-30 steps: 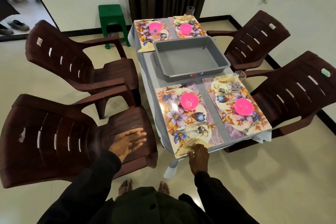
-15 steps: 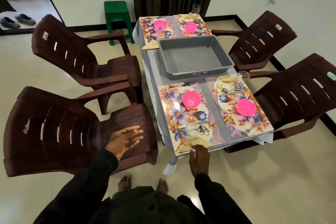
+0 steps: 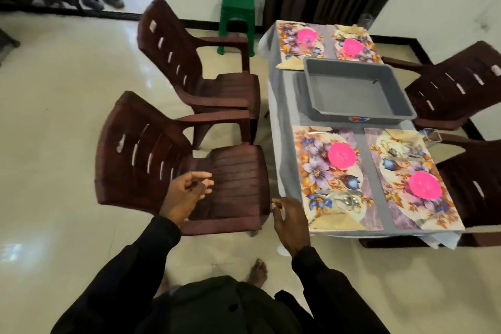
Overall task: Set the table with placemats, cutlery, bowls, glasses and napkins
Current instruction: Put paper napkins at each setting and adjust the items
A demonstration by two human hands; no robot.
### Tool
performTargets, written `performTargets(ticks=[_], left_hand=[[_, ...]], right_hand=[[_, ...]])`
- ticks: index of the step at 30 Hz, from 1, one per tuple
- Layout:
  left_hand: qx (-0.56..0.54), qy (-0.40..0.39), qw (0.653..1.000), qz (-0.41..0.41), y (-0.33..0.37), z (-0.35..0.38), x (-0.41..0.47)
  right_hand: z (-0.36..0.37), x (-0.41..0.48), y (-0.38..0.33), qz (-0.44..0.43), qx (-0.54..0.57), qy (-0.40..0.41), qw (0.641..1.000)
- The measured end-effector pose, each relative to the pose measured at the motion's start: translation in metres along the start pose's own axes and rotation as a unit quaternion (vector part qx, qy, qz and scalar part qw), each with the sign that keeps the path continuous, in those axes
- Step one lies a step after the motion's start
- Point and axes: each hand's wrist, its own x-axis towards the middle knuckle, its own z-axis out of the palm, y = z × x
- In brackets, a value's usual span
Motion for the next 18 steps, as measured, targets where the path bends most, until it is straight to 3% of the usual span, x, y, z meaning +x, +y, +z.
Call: performTargets(ticks=[9, 14, 18], left_hand=[[0.180, 0.101, 0.970, 0.130, -0.023, -0.223, -0.018], [0.227, 0.170, 0.949, 0.137, -0.035, -0.339, -0.030], [0.302, 0.242, 0.909, 0.153, -0.040, -0.406, -0.031]], right_hand=[[0.114, 0.032, -0.236, -0.139, 0.035, -0.099, 0.985], [0.185, 0.049, -0.360, -0.193, 0.025, -0.145, 0.970], [0.230, 0.063, -0.433, -0.232, 0.023, -0.182, 0.955]])
